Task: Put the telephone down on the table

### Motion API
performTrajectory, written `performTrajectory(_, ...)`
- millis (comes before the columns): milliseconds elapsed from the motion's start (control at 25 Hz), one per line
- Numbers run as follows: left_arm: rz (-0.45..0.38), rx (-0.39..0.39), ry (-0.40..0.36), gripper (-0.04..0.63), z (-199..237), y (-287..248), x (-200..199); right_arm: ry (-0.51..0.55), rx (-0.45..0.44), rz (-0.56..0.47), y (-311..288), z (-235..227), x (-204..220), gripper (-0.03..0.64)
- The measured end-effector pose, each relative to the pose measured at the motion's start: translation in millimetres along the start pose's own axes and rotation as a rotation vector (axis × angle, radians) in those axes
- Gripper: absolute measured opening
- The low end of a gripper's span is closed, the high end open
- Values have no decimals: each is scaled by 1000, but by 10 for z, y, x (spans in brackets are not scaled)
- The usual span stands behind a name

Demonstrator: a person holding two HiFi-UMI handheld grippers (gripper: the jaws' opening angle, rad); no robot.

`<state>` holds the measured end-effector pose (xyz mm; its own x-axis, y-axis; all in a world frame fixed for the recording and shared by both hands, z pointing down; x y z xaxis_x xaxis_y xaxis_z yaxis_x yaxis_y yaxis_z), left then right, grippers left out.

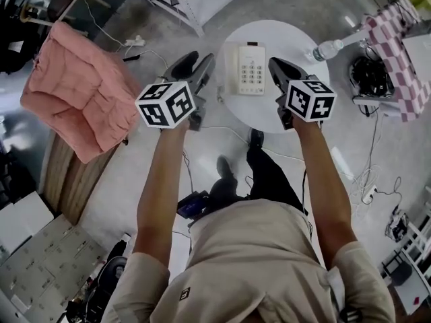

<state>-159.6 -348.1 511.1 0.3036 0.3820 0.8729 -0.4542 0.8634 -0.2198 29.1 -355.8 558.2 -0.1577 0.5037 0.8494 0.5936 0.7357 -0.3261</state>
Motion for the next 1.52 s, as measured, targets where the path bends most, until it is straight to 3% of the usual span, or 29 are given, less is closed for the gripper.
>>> performTrajectory(160,-66,76,-72,55,-328,381,-426,109,-69,-66,268,513,-410,-7)
performTrajectory(240,-92,109,-116,23,-487,593,-609,166,-102,-98,419,774,-599,-8)
performTrajectory(480,-169,177,-242,11,-882,1270,-1047,311,-173,-185,891,1489,-1032,-8)
performTrajectory(840,-259,183,-380,11,-1197,2167,-1426,433,-214,-252,1546,2241,-1333,-9)
performTrajectory(1160,-298,184,-402,11,-1452,2723,-1618,483,-180,-279,2027,2586,-1408,-9)
performTrajectory(1520,-288,209,-392,11,-1515,2974,-1485,488,-145,-285,2305,2692,-1336,-9)
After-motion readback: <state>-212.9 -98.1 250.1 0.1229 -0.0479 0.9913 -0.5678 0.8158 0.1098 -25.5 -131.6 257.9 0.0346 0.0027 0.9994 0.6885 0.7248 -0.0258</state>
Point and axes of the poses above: the fingertips, and each gripper's own axes: y backward along the fingers, z to its left, x out of its underside, the point moved 2 cm from there along y, backward along the fingers, and after that the axes turned 11 degrees about -z, right-handed, at the moved point
